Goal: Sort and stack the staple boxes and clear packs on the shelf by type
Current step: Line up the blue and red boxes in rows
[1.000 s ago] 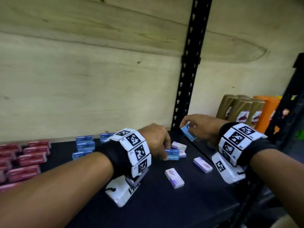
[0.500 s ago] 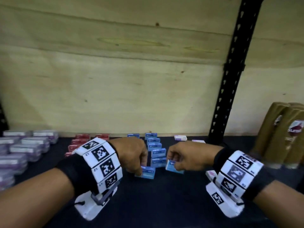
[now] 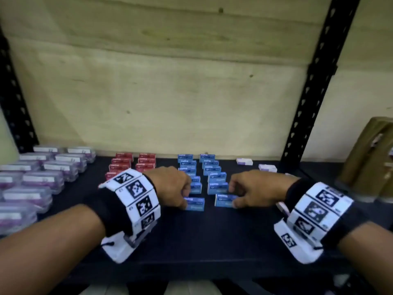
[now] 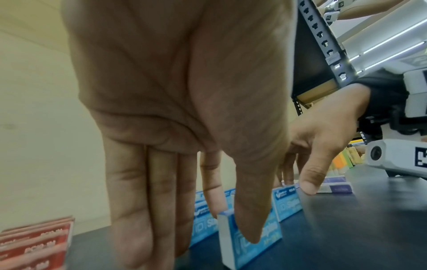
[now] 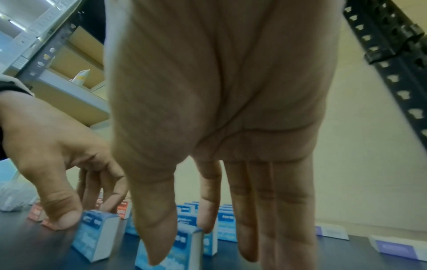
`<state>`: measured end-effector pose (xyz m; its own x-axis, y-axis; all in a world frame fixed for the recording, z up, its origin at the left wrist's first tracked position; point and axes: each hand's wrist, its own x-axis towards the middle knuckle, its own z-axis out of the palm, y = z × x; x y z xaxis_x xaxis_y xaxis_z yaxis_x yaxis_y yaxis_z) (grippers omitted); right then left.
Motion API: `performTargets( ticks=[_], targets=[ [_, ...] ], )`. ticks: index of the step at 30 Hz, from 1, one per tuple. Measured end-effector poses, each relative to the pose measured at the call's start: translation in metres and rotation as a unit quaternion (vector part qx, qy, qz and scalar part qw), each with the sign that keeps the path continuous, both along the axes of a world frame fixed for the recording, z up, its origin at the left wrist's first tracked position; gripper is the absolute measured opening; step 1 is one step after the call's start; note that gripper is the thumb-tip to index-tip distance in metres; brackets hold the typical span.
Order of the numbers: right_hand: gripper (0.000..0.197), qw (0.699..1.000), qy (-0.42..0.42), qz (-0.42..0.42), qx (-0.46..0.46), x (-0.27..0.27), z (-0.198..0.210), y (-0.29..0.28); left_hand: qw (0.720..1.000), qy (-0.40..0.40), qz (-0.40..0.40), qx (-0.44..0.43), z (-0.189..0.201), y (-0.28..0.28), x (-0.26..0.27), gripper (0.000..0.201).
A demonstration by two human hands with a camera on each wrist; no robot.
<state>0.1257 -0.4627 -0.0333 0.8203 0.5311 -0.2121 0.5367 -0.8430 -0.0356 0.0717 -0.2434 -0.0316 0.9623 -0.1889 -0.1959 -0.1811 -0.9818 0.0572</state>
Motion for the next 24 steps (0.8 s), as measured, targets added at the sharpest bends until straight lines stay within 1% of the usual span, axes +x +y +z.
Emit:
performTargets(
  ticks=[3,7,10,14,17,21,24],
  targets=[
    [0.033,0.999,0.018,-0.031,-0.009,-0.001,-0.001,-0.008,1.0,0.022,-0.003,0.016,-0.001,0.001,-0.002,0.022],
    [0.032,0.999,0.023,-0.032,0.036,0.005,-0.012,-0.019,0.999,0.015,-0.02,0.045,-0.007,0.001,0.008,0.021],
    [0.03,0.998,0.033,-0.029,0.053,0.009,-0.009,-0.02,0.998,0.026,-0.025,0.045,-0.003,-0.001,0.015,0.021],
    [0.027,0.997,0.066,-0.02,0.028,0.01,-0.002,-0.013,0.997,0.027,-0.035,0.058,-0.003,-0.002,0.022,0.025],
    [0.024,0.998,0.054,-0.015,0.004,0.01,-0.001,-0.008,0.997,0.025,-0.045,0.064,-0.004,-0.004,0.023,0.027],
    [0.018,0.999,0.046,-0.014,0.001,0.011,-0.002,-0.006,0.996,0.023,-0.053,0.07,-0.003,-0.007,0.021,0.026],
    [0.017,0.999,0.049,-0.01,-0.003,0.01,-0.001,-0.003,0.996,0.027,-0.055,0.066,-0.001,-0.007,0.02,0.025]
  ],
)
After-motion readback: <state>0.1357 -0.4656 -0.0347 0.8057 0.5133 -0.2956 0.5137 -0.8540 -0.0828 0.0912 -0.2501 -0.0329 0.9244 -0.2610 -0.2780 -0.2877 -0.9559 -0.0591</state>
